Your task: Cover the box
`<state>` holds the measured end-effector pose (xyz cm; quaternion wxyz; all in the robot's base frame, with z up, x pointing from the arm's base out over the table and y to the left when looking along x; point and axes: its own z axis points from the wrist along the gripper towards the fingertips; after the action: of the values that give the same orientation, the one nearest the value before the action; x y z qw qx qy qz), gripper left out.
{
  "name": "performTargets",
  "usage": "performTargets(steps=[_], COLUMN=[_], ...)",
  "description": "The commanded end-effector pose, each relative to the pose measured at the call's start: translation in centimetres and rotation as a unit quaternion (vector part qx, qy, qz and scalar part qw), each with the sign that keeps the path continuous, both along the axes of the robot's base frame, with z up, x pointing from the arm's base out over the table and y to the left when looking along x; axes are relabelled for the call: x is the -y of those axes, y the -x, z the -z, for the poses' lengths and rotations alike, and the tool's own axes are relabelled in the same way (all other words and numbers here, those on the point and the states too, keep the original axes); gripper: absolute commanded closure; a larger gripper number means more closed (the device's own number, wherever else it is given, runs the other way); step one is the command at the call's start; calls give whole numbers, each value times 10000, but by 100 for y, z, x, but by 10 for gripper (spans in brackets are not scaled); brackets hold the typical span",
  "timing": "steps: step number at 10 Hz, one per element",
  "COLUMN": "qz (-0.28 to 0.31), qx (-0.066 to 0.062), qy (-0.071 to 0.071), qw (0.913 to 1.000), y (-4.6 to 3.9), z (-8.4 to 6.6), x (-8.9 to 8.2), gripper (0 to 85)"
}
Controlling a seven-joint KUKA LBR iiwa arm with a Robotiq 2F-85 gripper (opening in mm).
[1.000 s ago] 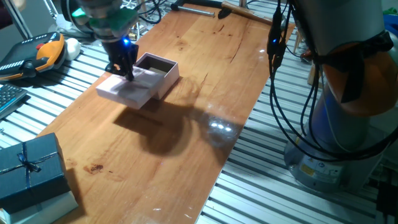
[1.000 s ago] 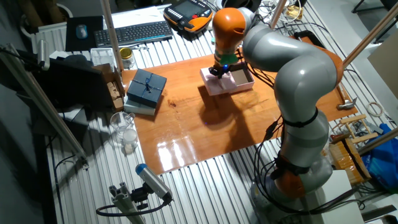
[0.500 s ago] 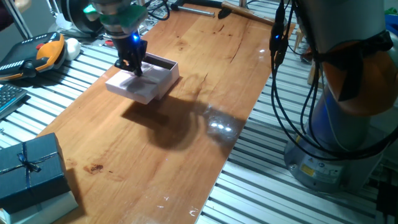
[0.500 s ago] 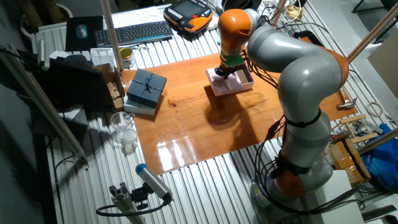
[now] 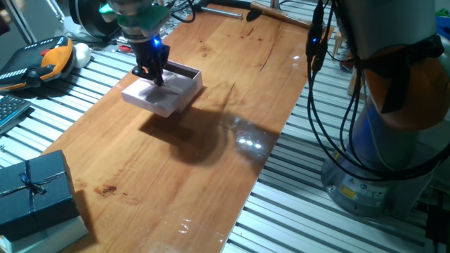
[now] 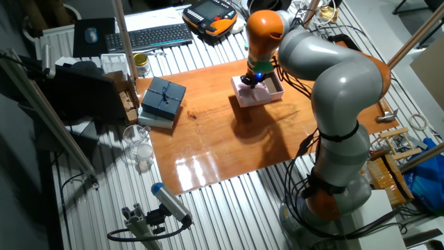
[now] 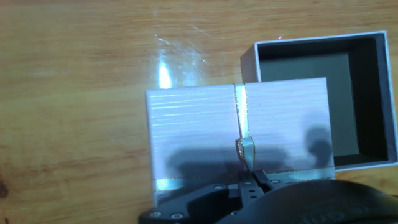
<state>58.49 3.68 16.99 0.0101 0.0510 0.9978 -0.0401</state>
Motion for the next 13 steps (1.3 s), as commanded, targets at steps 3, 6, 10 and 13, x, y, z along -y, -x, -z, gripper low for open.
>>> performTargets(steps=[3,6,10,13], qz=[-264,-543,-604,-696], qx=[102,40,20,10], qy=[-8,14,137,278], qw=[9996,9985,9981,9972], y=[0,0,-38,-149], z=[-2,-2,-25,-103], x=[-2,-2,59,306], gripper=[850,850,850,850])
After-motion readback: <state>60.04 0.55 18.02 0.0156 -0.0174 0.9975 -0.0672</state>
